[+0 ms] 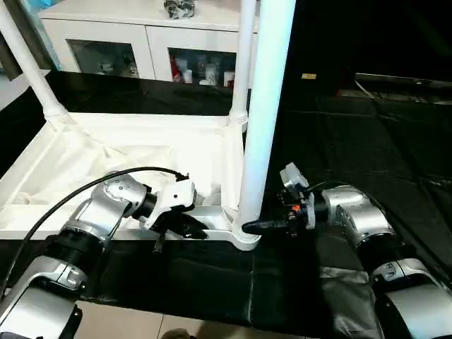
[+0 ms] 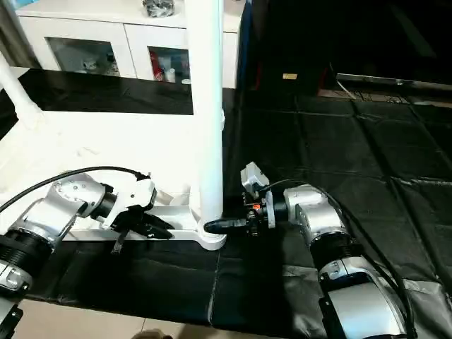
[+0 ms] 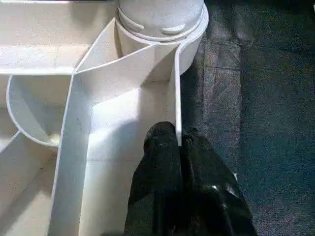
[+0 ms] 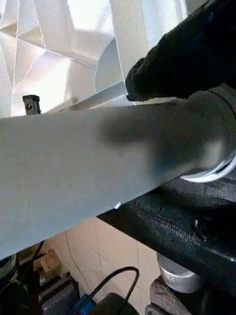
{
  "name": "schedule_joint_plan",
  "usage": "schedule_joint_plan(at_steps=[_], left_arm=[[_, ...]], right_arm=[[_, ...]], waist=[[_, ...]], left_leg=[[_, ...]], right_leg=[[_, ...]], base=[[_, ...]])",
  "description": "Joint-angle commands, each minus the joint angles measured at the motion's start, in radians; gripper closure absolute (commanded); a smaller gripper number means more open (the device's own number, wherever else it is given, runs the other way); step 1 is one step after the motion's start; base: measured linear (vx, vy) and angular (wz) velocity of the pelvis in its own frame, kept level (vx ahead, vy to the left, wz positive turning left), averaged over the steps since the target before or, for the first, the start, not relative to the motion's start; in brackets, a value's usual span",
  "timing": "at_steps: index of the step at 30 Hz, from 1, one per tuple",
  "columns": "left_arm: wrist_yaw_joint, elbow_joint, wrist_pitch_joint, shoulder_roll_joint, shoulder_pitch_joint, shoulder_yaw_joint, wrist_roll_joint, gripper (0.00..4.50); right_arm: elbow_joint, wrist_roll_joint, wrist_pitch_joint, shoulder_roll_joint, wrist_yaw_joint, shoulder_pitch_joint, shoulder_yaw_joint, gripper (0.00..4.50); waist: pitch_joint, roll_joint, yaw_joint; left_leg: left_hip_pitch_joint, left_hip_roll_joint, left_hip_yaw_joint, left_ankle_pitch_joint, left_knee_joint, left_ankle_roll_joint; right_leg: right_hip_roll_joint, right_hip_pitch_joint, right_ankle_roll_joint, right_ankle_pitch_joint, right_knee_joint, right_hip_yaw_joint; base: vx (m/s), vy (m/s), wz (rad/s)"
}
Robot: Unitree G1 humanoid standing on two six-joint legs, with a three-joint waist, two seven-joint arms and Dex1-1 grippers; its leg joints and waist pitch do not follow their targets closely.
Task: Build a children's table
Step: Rotate leg to tighten
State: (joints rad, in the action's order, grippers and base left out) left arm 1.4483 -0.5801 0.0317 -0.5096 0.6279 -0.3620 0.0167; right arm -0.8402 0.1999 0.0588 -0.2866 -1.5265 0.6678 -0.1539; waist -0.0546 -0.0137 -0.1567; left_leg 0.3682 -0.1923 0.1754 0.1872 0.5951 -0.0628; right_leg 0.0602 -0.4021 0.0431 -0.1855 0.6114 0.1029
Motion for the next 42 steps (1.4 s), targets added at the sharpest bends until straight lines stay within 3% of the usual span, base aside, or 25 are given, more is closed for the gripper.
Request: schedule_joint_plan(at_steps=[1,6,9,13,14,15,16,17,18,19,20,21,23,27,28,34,35,38,42], left_arm=[[0.034,0.035,-0.018,0.001,-0.008,-0.032,0.010,4.50],[-0.034,0.005,0.000,0.021,-0.001,-0.011,0.016,4.50],[-0.146,-0.011,0.088,0.074,0.007,0.031,0.003,4.50],[-0.333,-0.055,0.208,0.162,0.039,0.087,-0.003,4.50],[-0.339,-0.056,0.211,0.164,0.040,0.089,-0.003,4.50],[-0.413,-0.081,0.245,0.198,0.058,0.112,-0.006,4.50],[-0.423,-0.084,0.248,0.202,0.060,0.115,-0.006,4.50],[-0.483,-0.106,0.270,0.230,0.075,0.134,-0.010,4.50],[-0.483,-0.106,0.270,0.230,0.075,0.134,-0.010,4.50],[-0.597,-0.141,0.294,0.285,0.103,0.171,-0.019,4.50],[-0.612,-0.145,0.296,0.293,0.107,0.176,-0.021,4.50],[-0.649,-0.156,0.300,0.310,0.117,0.188,-0.023,4.50],[-0.696,-0.161,0.301,0.336,0.134,0.198,-0.007,4.50],[-0.695,-0.144,0.303,0.346,0.135,0.189,0.006,4.50],[-0.687,-0.136,0.302,0.343,0.130,0.183,0.009,4.50],[-0.670,-0.127,0.292,0.329,0.112,0.174,0.019,4.50],[-0.660,-0.126,0.286,0.320,0.108,0.171,0.021,4.50],[-0.636,-0.122,0.274,0.302,0.102,0.165,0.027,4.50],[-0.569,-0.112,0.242,0.266,0.090,0.150,0.029,4.50]], right_arm=[[-0.003,0.000,-0.001,-0.003,-0.015,0.015,-0.001,1.95],[-0.006,0.009,-0.007,0.014,0.009,0.015,0.013,2.31],[0.006,-0.005,-0.029,0.045,0.137,-0.010,0.035,2.41],[0.012,-0.054,0.027,0.129,0.487,-0.036,0.065,2.48],[0.012,-0.055,0.027,0.132,0.494,-0.036,0.066,2.50],[0.005,-0.071,0.037,0.165,0.606,-0.034,0.076,2.50],[0.004,-0.073,0.039,0.170,0.621,-0.033,0.077,2.50],[-0.009,-0.077,0.056,0.198,0.706,-0.024,0.091,2.51],[-0.009,-0.077,0.056,0.198,0.706,-0.024,0.091,2.51],[-0.031,-0.086,0.058,0.253,0.830,-0.004,0.105,2.52],[-0.034,-0.087,0.057,0.260,0.845,-0.001,0.107,2.52],[-0.040,-0.089,0.057,0.279,0.878,0.006,0.109,2.52],[-0.036,-0.116,0.041,0.310,0.916,0.013,0.091,2.52],[-0.020,-0.139,0.011,0.320,0.912,0.007,0.064,2.52],[-0.016,-0.123,0.018,0.324,0.918,0.007,0.078,2.19],[-0.005,-0.115,0.021,0.323,0.913,0.002,0.088,1.64],[0.006,-0.114,0.013,0.313,0.890,-0.006,0.087,1.40],[0.020,-0.126,0.002,0.282,0.832,-0.021,0.079,1.31],[0.042,-0.114,0.002,0.230,0.757,-0.041,0.080,0.87]], waist=[[0.075,0.001,0.006],[0.076,-0.004,0.006],[0.072,-0.003,0.006],[0.065,-0.003,0.024],[0.065,0.002,0.031],[0.065,0.002,0.035],[0.062,-0.006,0.042],[0.062,-0.002,0.048],[0.058,-0.004,0.051],[0.059,-0.001,0.053],[0.058,-0.003,0.057],[0.059,-0.004,0.059],[0.062,-0.003,0.061],[0.065,-0.003,0.061],[0.066,-0.004,0.061],[0.061,-0.007,0.065],[0.060,-0.008,0.065],[0.062,-0.006,0.065],[0.067,-0.003,0.062]], left_leg=[[-0.013,-0.057,-0.014,0.122,-0.063,0.065],[-0.014,-0.056,-0.014,0.123,-0.062,0.064],[-0.018,-0.057,-0.013,0.149,-0.063,0.046],[-0.018,-0.050,-0.018,0.179,-0.071,0.009],[-0.015,-0.047,-0.023,0.194,-0.074,0.002],[-0.014,-0.046,-0.022,0.195,-0.074,0.002],[-0.019,-0.046,-0.021,0.209,-0.074,-0.002],[-0.020,-0.042,-0.022,0.226,-0.073,0.004],[-0.022,-0.040,-0.019,0.231,-0.072,0.005],[-0.025,-0.040,-0.022,0.242,-0.073,0.008],[-0.025,-0.039,-0.019,0.238,-0.072,0.006],[-0.032,-0.038,-0.021,0.249,-0.073,0.000],[-0.026,-0.041,-0.023,0.228,-0.076,0.011],[-0.020,-0.042,-0.021,0.201,-0.074,0.026],[-0.021,-0.043,-0.020,0.192,-0.074,0.034],[-0.024,-0.044,-0.020,0.230,-0.077,0.029],[-0.024,-0.044,-0.021,0.235,-0.078,0.025],[-0.022,-0.046,-0.022,0.233,-0.079,0.025],[-0.018,-0.045,-0.019,0.186,-0.075,0.042]], right_leg=[[0.102,0.055,0.199,-0.187,-0.065,-0.064],[0.102,0.054,0.199,-0.184,-0.066,-0.064],[0.102,0.051,0.197,-0.216,-0.071,-0.064],[0.103,0.054,0.159,-0.329,-0.084,-0.063],[0.107,0.060,0.144,-0.365,-0.087,-0.061],[0.106,0.062,0.139,-0.373,-0.088,-0.061],[0.104,0.054,0.137,-0.379,-0.095,-0.062],[0.105,0.058,0.133,-0.403,-0.099,-0.061],[0.103,0.054,0.130,-0.417,-0.102,-0.062],[0.104,0.055,0.124,-0.441,-0.106,-0.061],[0.102,0.052,0.122,-0.447,-0.107,-0.061],[0.103,0.049,0.117,-0.466,-0.113,-0.060],[0.103,0.054,0.121,-0.415,-0.107,-0.062],[0.102,0.059,0.153,-0.301,-0.093,-0.065],[0.102,0.060,0.167,-0.271,-0.091,-0.067],[0.102,0.058,0.162,-0.322,-0.098,-0.065],[0.103,0.058,0.158,-0.331,-0.099,-0.066],[0.103,0.060,0.163,-0.306,-0.095,-0.068],[0.102,0.065,0.179,-0.232,-0.085,-0.069]], base=[[0.000,0.000,0.00],[0.000,0.000,0.00],[0.000,0.000,0.00],[0.000,0.000,0.00],[0.000,0.000,0.00],[0.000,0.000,0.00],[0.000,0.000,0.00],[0.000,0.000,0.00],[0.000,0.000,0.00],[0.000,0.000,0.00],[0.000,0.000,0.00],[0.000,0.000,0.00],[0.000,0.000,0.00],[0.000,0.000,0.00],[0.000,0.000,0.00],[0.000,0.000,0.00],[0.000,0.000,0.00],[0.000,0.000,0.00],[0.000,0.000,0.00]])
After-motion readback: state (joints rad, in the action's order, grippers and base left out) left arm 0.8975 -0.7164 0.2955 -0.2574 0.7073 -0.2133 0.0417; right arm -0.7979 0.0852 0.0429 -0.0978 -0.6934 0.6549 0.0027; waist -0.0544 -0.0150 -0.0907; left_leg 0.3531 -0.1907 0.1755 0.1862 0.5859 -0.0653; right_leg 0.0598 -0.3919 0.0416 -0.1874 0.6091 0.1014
